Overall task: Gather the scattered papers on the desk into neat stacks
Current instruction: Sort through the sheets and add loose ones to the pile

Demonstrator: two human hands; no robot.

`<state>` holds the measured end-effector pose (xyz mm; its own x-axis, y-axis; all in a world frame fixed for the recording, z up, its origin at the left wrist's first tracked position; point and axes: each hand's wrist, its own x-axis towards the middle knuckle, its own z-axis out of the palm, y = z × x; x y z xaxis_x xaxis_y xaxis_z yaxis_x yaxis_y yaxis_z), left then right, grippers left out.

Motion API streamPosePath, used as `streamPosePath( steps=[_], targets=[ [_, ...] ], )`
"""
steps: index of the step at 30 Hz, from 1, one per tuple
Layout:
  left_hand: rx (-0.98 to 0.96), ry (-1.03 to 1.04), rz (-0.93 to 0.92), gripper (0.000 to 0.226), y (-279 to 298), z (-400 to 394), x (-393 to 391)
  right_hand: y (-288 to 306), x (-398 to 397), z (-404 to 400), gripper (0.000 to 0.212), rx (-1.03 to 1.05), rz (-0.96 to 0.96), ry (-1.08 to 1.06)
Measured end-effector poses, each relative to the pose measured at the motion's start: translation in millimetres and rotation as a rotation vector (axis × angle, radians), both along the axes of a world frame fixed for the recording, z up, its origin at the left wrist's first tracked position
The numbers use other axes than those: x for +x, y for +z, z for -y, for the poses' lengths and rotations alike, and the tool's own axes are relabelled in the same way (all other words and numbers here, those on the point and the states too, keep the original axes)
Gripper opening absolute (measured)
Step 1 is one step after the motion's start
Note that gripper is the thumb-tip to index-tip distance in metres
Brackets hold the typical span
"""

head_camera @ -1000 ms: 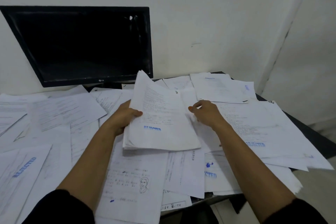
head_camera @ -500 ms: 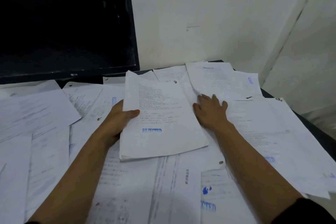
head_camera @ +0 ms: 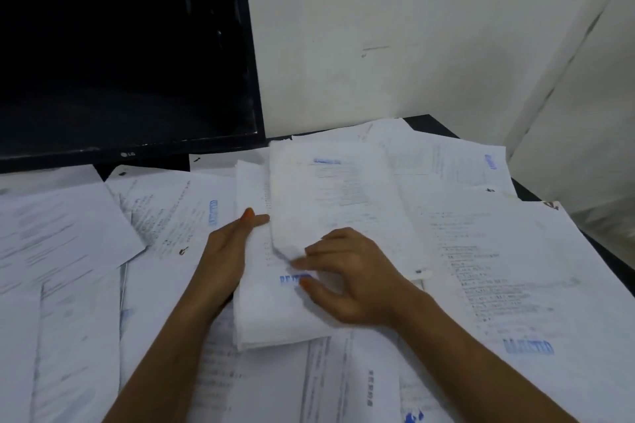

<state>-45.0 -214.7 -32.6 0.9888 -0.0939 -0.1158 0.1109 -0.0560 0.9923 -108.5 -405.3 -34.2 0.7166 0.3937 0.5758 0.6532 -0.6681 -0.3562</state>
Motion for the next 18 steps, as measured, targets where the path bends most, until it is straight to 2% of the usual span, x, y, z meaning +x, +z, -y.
streamPosePath(
  steps=[2, 4, 6, 10, 13, 15, 18],
  targets=[
    [-0.008, 0.007, -0.022, 0.036, 3, 2, 2, 3, -2, -4, 0.022, -0.027, -0.005, 0.056],
    [0.006, 0.008, -0.011, 0.033, 2, 1, 4, 5, -5, -9, 0.024, -0.063, -0.006, 0.1],
    [0.11, -0.03, 0.058, 0.028, -2, -2, 3, 6, -11, -15, 0.026, -0.072, -0.027, 0.147],
    [0.182, -0.07, 0.105, 0.053, -8, -8, 2, 4, -15, -21, 0.026, -0.035, -0.068, 0.237],
    [0.112, -0.121, 0.083, 0.066, -10, -13, 4, 4, -15, -20, 0.029, 0.142, -0.109, 0.248],
    [0.067, -0.14, 0.064, 0.07, -11, -15, 3, 6, -11, -14, 0.027, 0.26, -0.028, 0.104],
    [-0.007, -0.146, 0.044, 0.073, -9, -15, 1, 11, 5, 12, 0.019, 0.379, 0.105, -0.263]
  ],
)
